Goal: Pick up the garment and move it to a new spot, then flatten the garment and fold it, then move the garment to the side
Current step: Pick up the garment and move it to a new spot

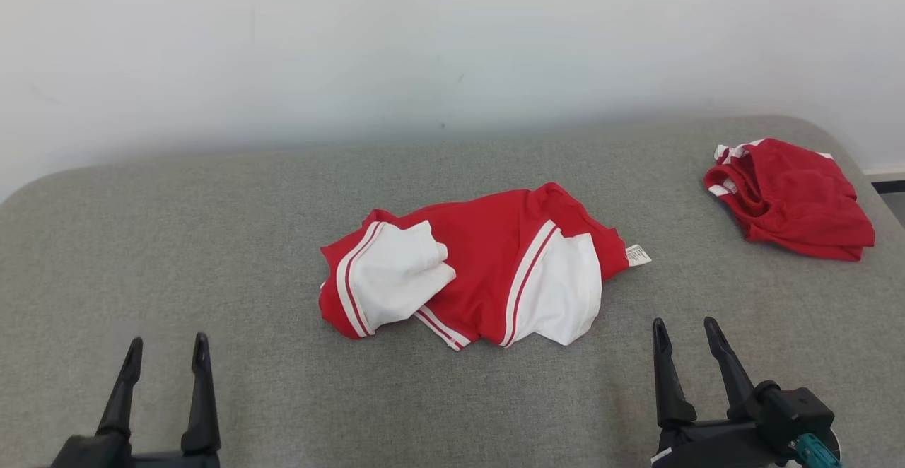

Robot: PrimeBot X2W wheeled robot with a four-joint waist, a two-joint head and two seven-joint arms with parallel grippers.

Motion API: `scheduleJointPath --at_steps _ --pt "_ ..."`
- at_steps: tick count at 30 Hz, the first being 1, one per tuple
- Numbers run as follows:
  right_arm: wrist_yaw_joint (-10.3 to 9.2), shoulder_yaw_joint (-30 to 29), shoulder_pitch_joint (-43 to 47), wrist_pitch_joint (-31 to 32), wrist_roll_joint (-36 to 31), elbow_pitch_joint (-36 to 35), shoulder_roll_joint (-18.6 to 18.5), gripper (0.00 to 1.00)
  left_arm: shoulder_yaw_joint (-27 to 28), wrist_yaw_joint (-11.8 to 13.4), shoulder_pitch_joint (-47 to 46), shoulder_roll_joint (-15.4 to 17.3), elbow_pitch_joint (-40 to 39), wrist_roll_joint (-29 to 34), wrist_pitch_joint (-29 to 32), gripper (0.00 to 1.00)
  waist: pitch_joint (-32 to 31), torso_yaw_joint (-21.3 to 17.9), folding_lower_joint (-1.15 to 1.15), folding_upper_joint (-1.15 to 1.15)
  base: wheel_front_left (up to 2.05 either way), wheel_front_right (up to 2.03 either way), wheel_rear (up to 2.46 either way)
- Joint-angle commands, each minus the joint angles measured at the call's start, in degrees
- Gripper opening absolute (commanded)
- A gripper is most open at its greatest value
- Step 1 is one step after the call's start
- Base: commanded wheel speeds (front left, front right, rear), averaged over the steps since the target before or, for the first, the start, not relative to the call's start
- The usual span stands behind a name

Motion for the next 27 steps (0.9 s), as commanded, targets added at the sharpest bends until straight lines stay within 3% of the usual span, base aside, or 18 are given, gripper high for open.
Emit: scheduleJointPath --at_steps 1,27 --pt "-0.15 -0.05 0.68 -0.08 0.14 -0.15 0.16 1.0 0.8 -0.46 1.81 -0.42 -0.01 0.3 -0.16 1.0 -0.44 0.36 0.01 0.0 0.0 0.0 0.0" --pt "-0.15 0.62 1.61 -0.08 0.9 0.66 0.16 1.0 5.82 -2.62 6.32 -4.25 0.91 3.94 -0.16 1.0 -0.41 0.64 0.01 0.0 0.0 0.0 0.0"
